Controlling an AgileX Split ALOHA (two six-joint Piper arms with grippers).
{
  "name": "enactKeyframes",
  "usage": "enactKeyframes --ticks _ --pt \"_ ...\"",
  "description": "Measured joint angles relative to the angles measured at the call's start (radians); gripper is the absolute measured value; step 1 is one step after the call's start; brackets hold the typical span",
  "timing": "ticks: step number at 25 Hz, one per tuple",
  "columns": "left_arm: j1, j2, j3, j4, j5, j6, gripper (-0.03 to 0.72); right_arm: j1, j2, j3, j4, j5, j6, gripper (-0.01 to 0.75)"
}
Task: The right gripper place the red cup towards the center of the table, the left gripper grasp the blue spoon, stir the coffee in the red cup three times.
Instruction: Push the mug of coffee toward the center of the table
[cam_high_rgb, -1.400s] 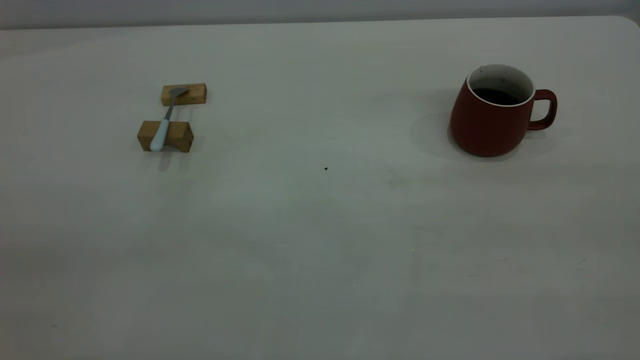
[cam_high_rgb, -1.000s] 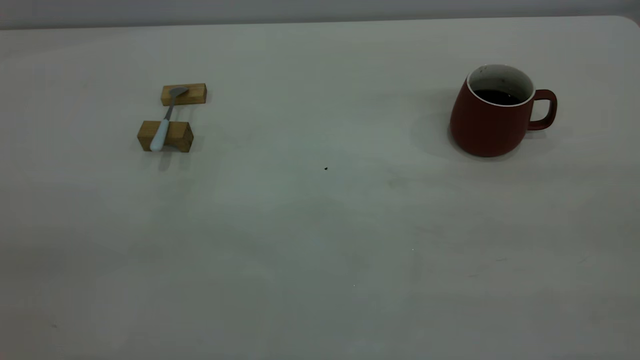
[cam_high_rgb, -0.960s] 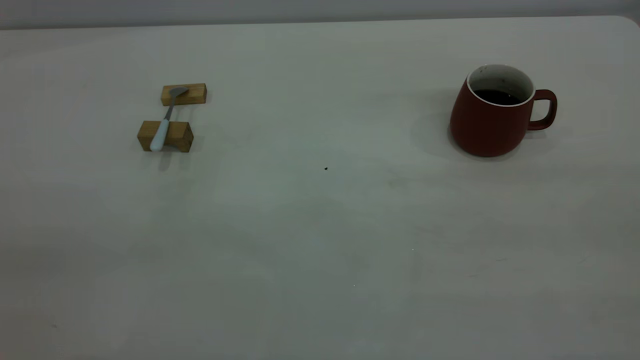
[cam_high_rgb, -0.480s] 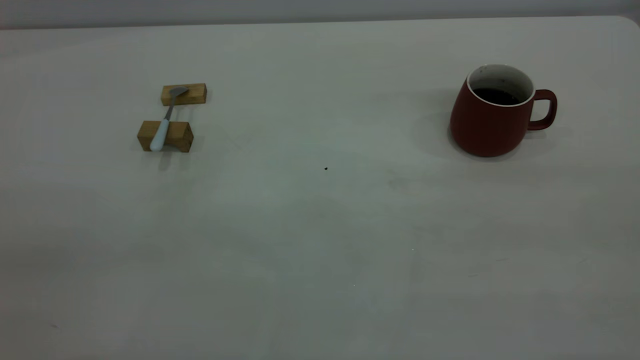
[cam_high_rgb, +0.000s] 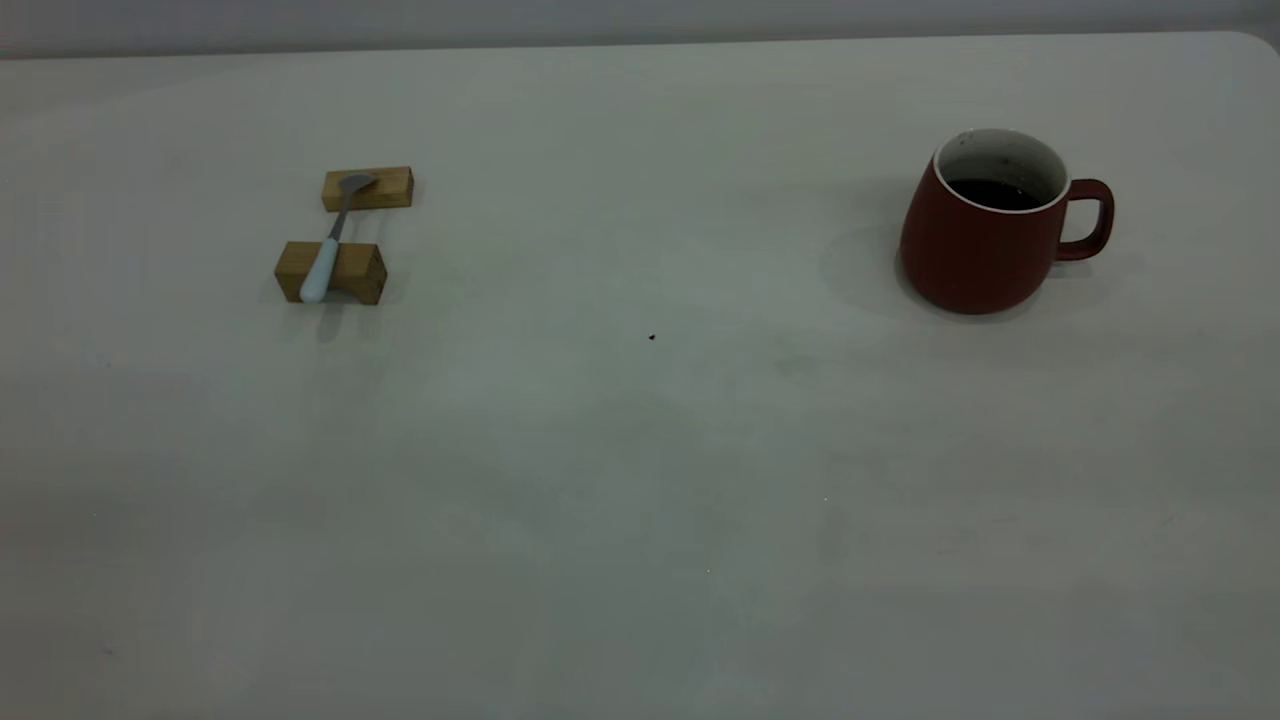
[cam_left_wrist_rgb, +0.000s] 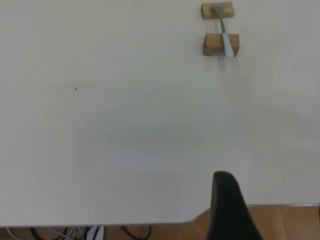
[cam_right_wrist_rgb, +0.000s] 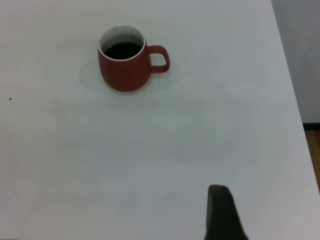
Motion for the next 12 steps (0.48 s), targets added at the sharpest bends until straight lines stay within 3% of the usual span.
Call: enactKeyframes --ticks 9,12 --pt "0.000 0.000 0.000 0.000 0.000 0.001 0.497 0.000 0.055 -0.044 -0.001 0.020 0.000 0.514" --pt "0.000 0.000 0.000 0.000 0.000 0.001 0.497 0.000 0.202 -0.119 0.006 0.027 -0.022 0.566"
